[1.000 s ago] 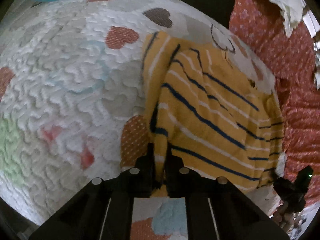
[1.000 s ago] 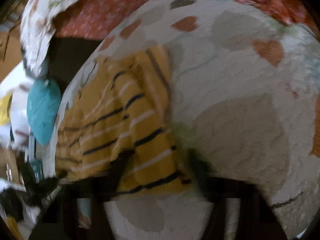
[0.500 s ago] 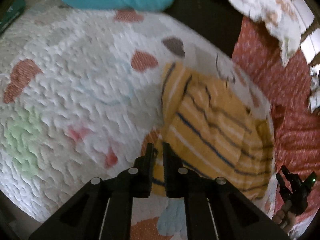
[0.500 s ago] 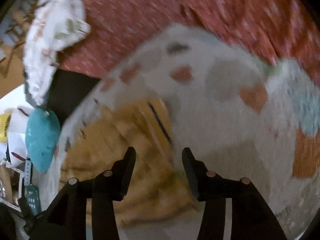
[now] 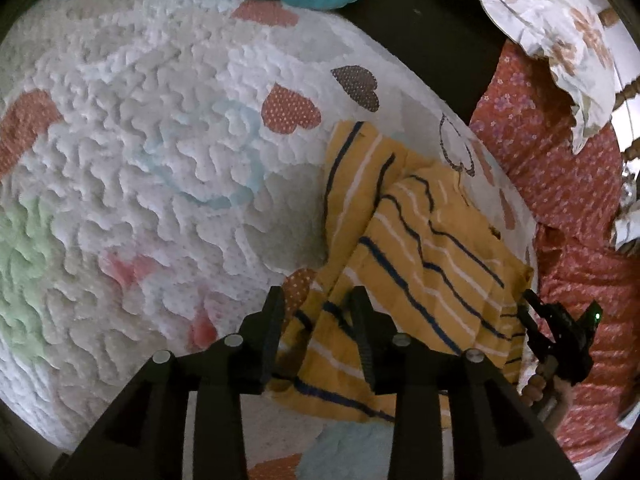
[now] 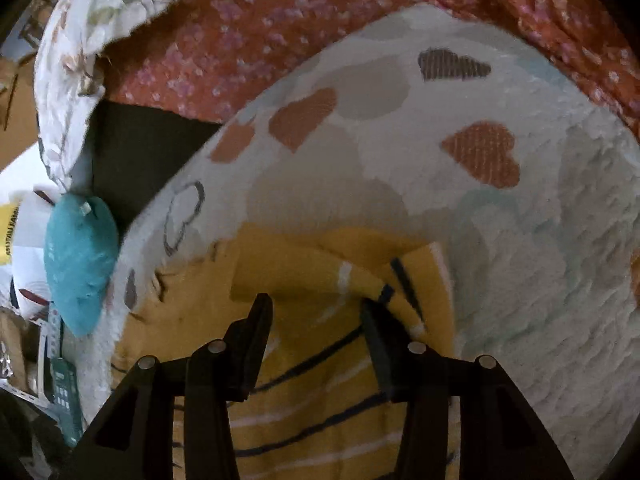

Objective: Fold small clothes

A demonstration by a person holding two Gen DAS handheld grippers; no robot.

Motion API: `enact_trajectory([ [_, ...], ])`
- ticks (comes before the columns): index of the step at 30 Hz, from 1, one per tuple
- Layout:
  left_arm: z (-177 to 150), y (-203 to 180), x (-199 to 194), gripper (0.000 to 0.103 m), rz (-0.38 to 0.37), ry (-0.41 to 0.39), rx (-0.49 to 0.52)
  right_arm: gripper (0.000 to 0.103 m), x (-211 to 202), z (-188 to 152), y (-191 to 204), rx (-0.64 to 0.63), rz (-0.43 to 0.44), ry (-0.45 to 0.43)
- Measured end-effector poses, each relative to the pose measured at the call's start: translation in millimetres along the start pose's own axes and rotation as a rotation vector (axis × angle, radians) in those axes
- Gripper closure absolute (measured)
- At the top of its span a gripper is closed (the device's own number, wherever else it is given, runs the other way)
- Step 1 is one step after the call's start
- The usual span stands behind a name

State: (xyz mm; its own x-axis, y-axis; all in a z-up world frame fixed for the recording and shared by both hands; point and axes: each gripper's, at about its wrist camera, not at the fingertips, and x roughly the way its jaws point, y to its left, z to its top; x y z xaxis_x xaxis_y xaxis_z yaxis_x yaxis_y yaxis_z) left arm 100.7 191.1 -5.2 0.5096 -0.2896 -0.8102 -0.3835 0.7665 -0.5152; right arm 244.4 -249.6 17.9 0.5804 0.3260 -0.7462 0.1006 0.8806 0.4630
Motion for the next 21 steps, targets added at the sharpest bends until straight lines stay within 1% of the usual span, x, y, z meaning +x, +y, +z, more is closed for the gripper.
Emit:
enact_trajectory([
  [1,-1,0,0,0.068,-0.003,0.003,-0.003,0.049,-6,-1,2,-0.005,-0.009,-0.015],
  [3,-4,0,0,0.061,0.004,0.004,0.002,0.046,-18,-4,6,-0.008,-0.009,-0.046],
  [4,-6,0,-1,0.059,0.008,0.004,0.006,0.046,-23,-7,6,-0.011,0.004,-0.053],
  [6,-12,1,0,0.051,0.021,0.006,0.01,0.046,-33,-15,23,-0.034,0.055,-0.047],
  [7,-15,1,1,0.051,0.033,0.007,0.012,0.046,-34,-21,33,-0.057,0.081,-0.031],
  [9,-24,-1,6,0.051,0.063,0.017,0.023,0.046,-31,-36,60,-0.138,0.111,0.027],
  [11,-32,-5,10,0.051,0.085,0.028,0.049,0.046,-21,-49,97,-0.23,0.13,0.109],
  [13,-39,-9,13,0.051,0.096,0.034,0.067,0.046,-6,-60,132,-0.291,0.159,0.198],
  [14,-40,-10,14,0.051,0.097,0.039,0.069,0.046,4,-67,154,-0.319,0.185,0.257],
  [15,-42,-10,15,0.052,0.096,0.049,0.072,0.045,12,-72,171,-0.338,0.195,0.298],
  [16,-42,-11,15,0.056,0.094,0.056,0.074,0.044,22,-76,189,-0.359,0.196,0.338],
  [17,-42,-10,15,0.07,0.085,0.065,0.074,0.044,32,-82,208,-0.385,0.185,0.372],
  [18,-41,-8,15,0.078,0.059,0.081,0.063,0.043,41,-84,223,-0.405,0.171,0.39],
  [19,-41,-3,16,0.08,0.024,0.099,0.038,0.043,51,-88,239,-0.429,0.154,0.408],
  [21,-41,4,17,0.08,-0.009,0.116,0.007,0.042,72,-94,268,-0.476,0.12,0.452],
])
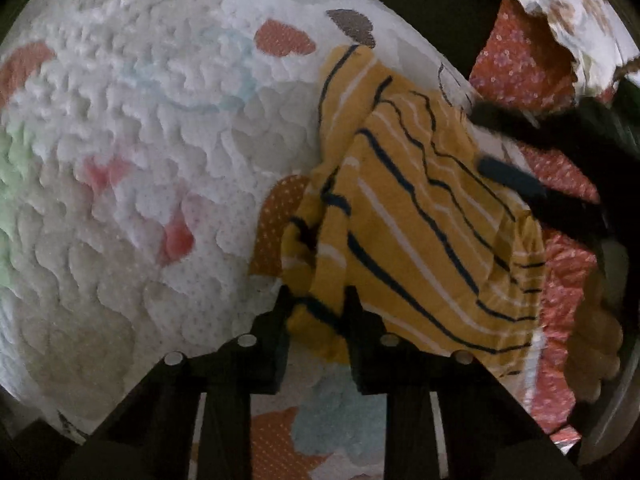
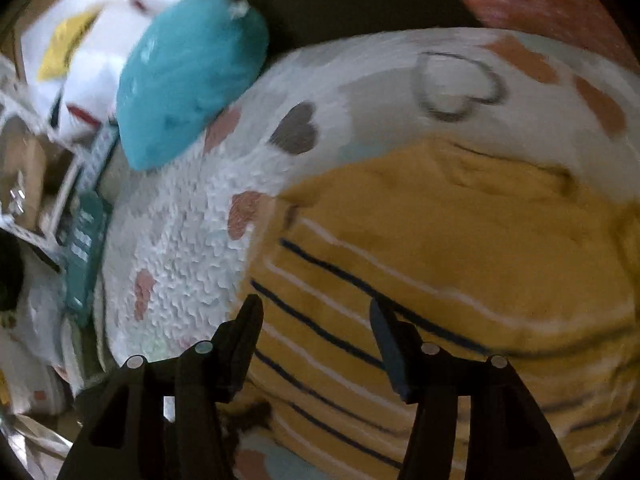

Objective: Fold small clothes

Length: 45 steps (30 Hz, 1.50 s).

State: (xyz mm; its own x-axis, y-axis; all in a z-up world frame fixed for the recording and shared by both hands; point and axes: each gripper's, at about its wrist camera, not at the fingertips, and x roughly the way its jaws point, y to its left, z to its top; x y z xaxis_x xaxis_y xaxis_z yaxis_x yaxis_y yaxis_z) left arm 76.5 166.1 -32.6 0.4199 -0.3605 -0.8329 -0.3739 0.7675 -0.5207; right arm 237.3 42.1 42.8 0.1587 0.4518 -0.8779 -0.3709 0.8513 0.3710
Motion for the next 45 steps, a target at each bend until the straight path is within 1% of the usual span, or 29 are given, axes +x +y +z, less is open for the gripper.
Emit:
enact_trajectory([
  [3,2,9,0,0.079,-0.05,0.015,-0.047,0.04,38,21,26,-0.032,-0.063,0.095],
  [5,4,12,0,0.077,-0.075,0.025,-0.07,0.037,62,28,43,-0.073,-0.143,0.152],
  [7,4,15,0,0.075,-0.099,0.034,-0.093,0.024,84,28,59,-0.149,-0.235,0.202],
  [8,4,16,0,0.074,-0.104,0.038,-0.1,0.02,91,28,64,-0.181,-0.264,0.218],
  [9,4,17,0,0.074,-0.109,0.042,-0.108,0.014,98,26,71,-0.213,-0.292,0.237],
  [10,3,18,1,0.074,-0.114,0.047,-0.115,0.011,104,24,76,-0.246,-0.322,0.257],
  [12,2,18,1,0.075,-0.123,0.064,-0.115,0.011,114,17,86,-0.32,-0.389,0.288],
  [13,2,17,2,0.08,-0.124,0.072,-0.11,0.014,116,13,89,-0.352,-0.418,0.294],
  [14,1,15,4,0.089,-0.128,0.08,-0.108,0.018,116,9,91,-0.382,-0.461,0.277],
  [15,0,12,5,0.09,-0.131,0.087,-0.106,0.039,114,5,92,-0.4,-0.505,0.254],
  [16,-1,10,5,0.093,-0.131,0.085,-0.103,0.052,109,1,91,-0.406,-0.511,0.231],
  [17,-2,7,4,0.094,-0.133,0.082,-0.096,0.061,98,-2,87,-0.393,-0.469,0.201],
  [18,-3,2,3,0.095,-0.153,0.076,-0.086,0.079,88,-4,83,-0.372,-0.435,0.178],
  [19,-4,-5,0,0.095,-0.18,0.07,-0.069,0.086,77,-6,78,-0.348,-0.412,0.159],
  [22,-10,-35,-9,0.095,-0.232,0.034,0.048,0.087,32,-7,51,-0.25,-0.315,0.069],
  [23,-13,-46,-13,0.094,-0.263,0.025,0.092,0.087,13,-8,35,-0.21,-0.292,0.034],
  [25,-16,-58,-16,0.088,-0.341,0.04,0.141,0.088,-17,-8,9,-0.149,-0.273,-0.014],
  [27,-16,-64,-16,0.076,-0.466,0.093,0.163,0.088,-48,-9,-25,-0.074,-0.256,-0.053],
  [29,-14,-63,-17,0.073,-0.506,0.107,0.162,0.088,-75,-9,-62,0.006,-0.237,-0.079],
  [30,-13,-62,-17,0.07,-0.484,0.101,0.168,0.088,-86,-12,-80,0.035,-0.235,-0.091],
  [32,-13,-59,-12,0.069,-0.424,0.093,0.166,0.088,-108,-23,-121,0.107,-0.248,-0.116],
  [36,-8,-44,2,0.069,-0.36,0.138,0.111,0.088,-128,-42,-193,0.235,-0.277,-0.131],
  [38,-9,-46,11,0.069,-0.331,0.148,0.111,0.088,-127,-52,-212,0.249,-0.296,-0.127],
  [39,-8,-50,17,0.069,-0.312,0.151,0.116,0.087,-125,-55,-220,0.253,-0.29,-0.119],
  [40,-9,-51,19,0.069,-0.301,0.152,0.12,0.083,-123,-59,-227,0.258,-0.307,-0.11],
  [41,-9,-53,21,0.069,-0.291,0.154,0.124,0.082,-124,-63,-233,0.26,-0.373,-0.114],
  [42,-11,-54,23,0.069,-0.281,0.157,0.129,0.078,-127,-67,-237,0.258,-0.442,-0.133],
  [43,-12,-55,25,0.069,-0.271,0.158,0.133,0.074,-133,-70,-239,0.262,-0.481,-0.155],
  [45,-13,-56,26,0.069,-0.257,0.159,0.137,0.074,-149,-78,-243,0.287,-0.474,-0.187],
])
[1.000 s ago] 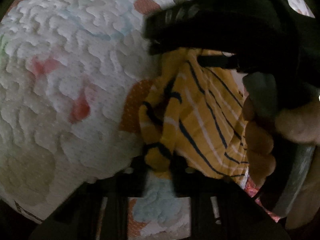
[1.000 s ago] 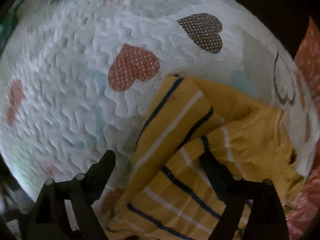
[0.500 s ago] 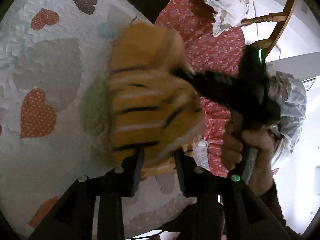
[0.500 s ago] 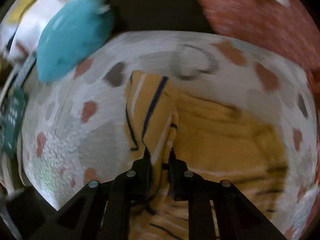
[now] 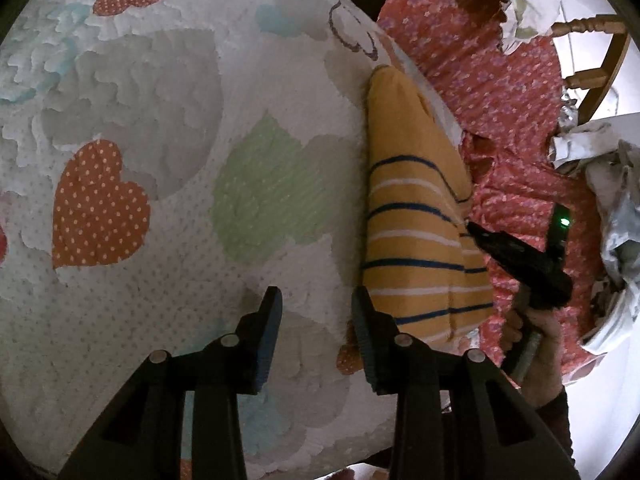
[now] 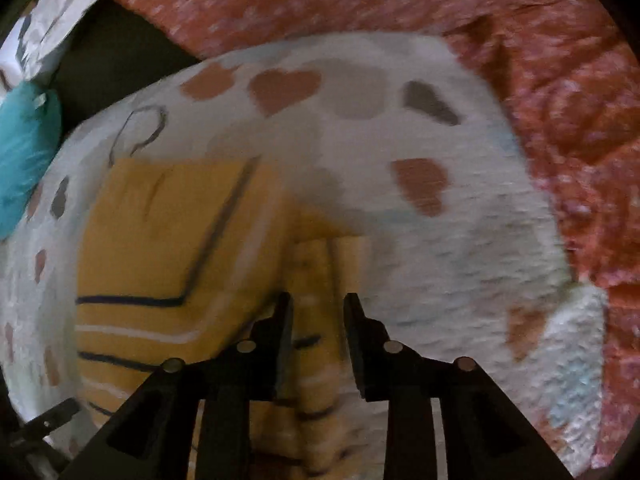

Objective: Fold small clothes

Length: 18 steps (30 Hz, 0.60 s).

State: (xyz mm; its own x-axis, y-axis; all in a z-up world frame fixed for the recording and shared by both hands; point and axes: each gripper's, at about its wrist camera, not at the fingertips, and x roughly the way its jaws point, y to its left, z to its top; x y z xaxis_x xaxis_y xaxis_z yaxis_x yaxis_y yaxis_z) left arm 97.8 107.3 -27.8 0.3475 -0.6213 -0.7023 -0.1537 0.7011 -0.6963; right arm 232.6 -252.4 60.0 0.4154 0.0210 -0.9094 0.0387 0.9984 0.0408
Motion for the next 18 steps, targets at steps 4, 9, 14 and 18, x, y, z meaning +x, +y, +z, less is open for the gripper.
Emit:
enact_trajectory([
  [4,1,0,0,0.069,0.004,-0.002,-0.008,0.039,-29,-17,-2,0.048,0.133,-0.047],
  [9,0,2,-1,0.069,0.008,-0.007,-0.017,0.03,-19,-57,23,0.022,0.226,0.031],
  [14,-5,7,-5,0.069,0.021,-0.01,-0.033,0.094,-13,-73,31,-0.011,0.178,0.053],
  [18,-6,7,-3,0.069,0.053,-0.019,-0.028,0.096,-16,-75,4,0.055,0.131,0.041],
])
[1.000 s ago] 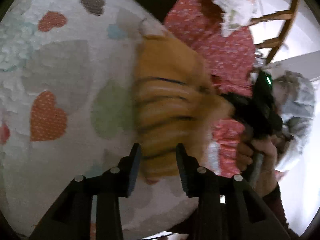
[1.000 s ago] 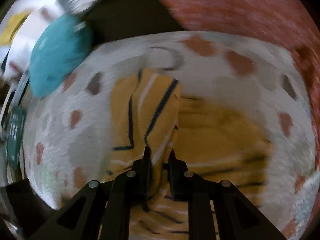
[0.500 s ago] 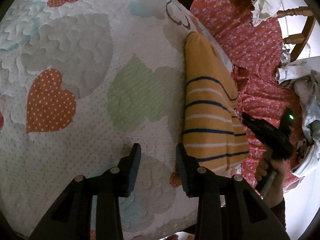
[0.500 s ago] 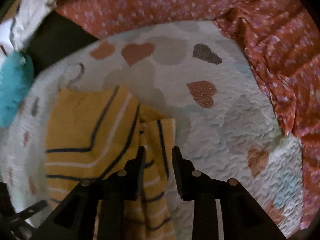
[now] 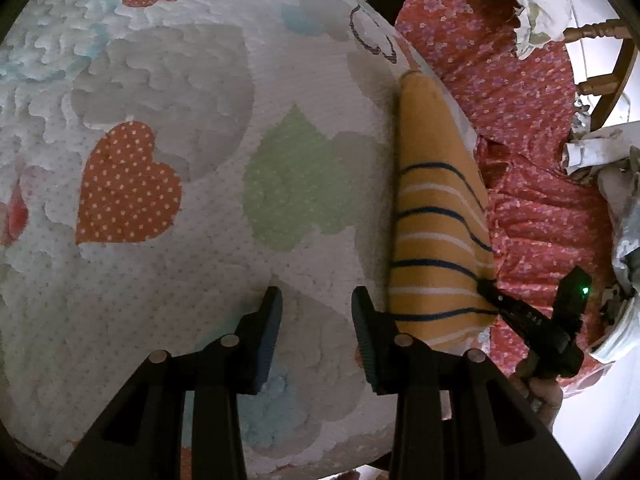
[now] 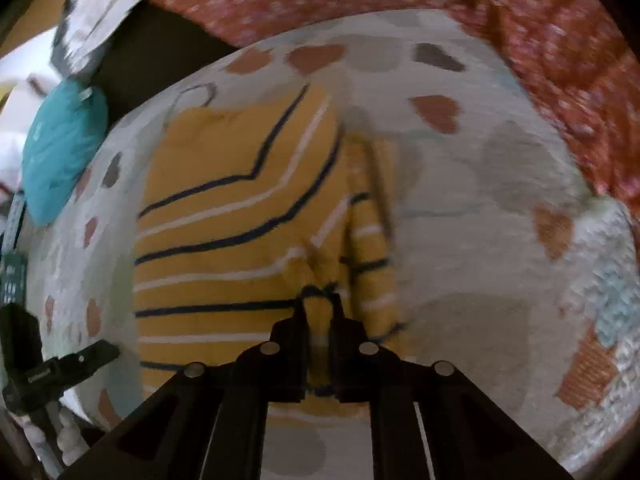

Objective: Fold small clothes

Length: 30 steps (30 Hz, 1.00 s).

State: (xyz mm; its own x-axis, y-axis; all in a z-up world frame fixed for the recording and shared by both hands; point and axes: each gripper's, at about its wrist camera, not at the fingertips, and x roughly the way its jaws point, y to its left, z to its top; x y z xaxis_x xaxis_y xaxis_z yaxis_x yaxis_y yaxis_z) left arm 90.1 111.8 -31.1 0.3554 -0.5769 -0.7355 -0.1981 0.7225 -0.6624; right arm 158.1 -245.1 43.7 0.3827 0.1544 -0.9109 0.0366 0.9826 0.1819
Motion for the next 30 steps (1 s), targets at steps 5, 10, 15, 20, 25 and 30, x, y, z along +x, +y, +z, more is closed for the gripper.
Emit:
enact_trajectory([
  [5,-3,-12,4,0.069,0.041,-0.007,0.034,0.067,11,-10,-26,0.022,-0.018,0.051],
  [10,-8,-45,4,0.069,0.076,-0.035,0.121,0.058,-41,-7,-32,0.065,0.022,-0.171],
  [15,9,-75,27,0.069,0.157,-0.03,0.125,0.058,-40,28,8,-0.031,0.13,-0.23],
  [20,32,-93,43,0.065,0.191,-0.064,0.168,0.059,34,64,23,-0.014,0.154,-0.128],
  [25,59,-76,51,0.053,0.137,-0.059,0.146,0.055,39,64,3,-0.013,-0.025,-0.203],
  [30,84,-82,65,0.043,0.045,-0.032,0.13,0.018,16,59,-40,0.126,0.075,-0.229],
])
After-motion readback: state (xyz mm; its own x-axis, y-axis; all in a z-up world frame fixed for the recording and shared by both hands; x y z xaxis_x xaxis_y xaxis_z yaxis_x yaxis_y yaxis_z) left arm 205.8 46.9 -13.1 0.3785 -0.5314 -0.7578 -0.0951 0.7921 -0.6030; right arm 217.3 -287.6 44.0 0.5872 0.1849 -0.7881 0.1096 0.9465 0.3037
